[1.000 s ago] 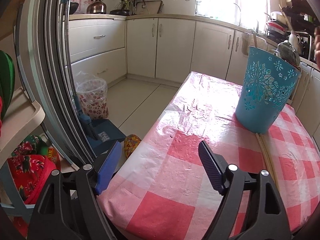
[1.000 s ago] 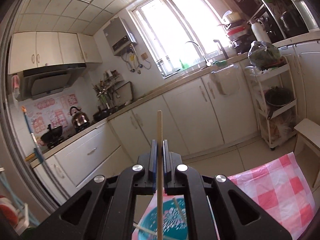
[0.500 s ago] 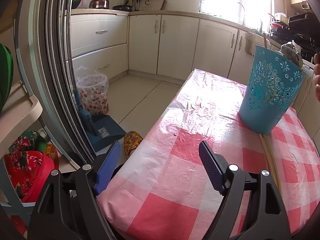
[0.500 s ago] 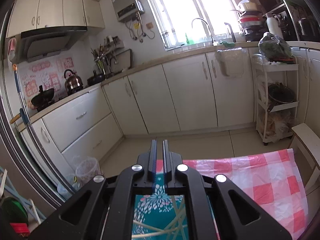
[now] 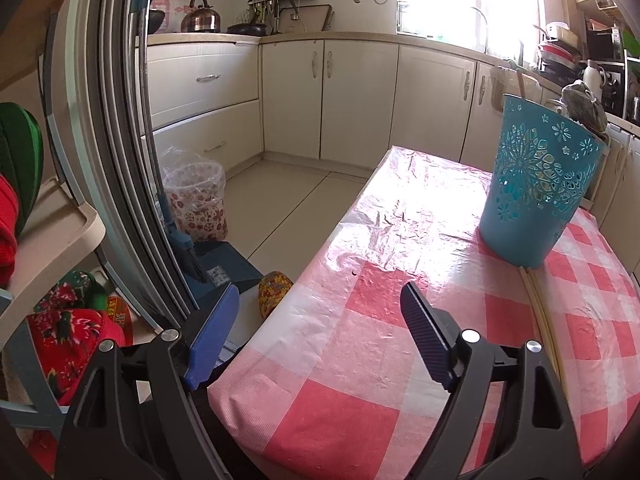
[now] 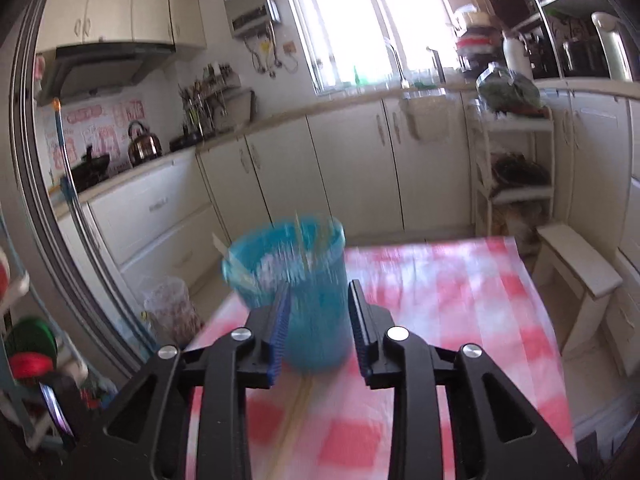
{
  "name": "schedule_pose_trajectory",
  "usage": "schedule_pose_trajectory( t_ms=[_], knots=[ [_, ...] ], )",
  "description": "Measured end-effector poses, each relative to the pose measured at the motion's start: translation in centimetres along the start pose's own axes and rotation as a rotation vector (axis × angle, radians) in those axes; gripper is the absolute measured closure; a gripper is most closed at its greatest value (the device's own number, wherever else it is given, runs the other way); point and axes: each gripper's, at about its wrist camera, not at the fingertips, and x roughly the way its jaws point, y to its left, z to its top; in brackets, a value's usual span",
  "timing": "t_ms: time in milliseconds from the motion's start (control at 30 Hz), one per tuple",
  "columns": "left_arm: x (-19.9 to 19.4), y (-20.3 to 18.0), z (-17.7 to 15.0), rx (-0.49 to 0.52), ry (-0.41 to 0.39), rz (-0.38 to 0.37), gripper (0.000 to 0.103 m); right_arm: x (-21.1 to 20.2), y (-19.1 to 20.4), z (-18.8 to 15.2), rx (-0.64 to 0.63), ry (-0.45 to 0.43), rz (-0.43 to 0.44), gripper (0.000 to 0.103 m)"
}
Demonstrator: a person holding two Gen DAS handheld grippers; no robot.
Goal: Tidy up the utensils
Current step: 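Lift the held stick over the teal basket and open the right tool, then lower the open right tool back to the loose sticks beside the basket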
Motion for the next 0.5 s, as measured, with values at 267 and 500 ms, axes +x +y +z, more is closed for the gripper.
schedule_pose_trajectory(
  t_ms=[267, 500],
  knots=[
    [-1.3, -0.5, -0.1, 0.03, -0.01, 0.012, 0.021, 2.1, -1.0, -8.2, 0.036, 0.257, -0.029, 0.072],
    [-1.8, -0.5, -0.1, 0.033, -0.002, 0.015, 0.019, 4.0, 0.2, -9.3, 0.011, 0.331, -0.013, 0.072]
  ],
)
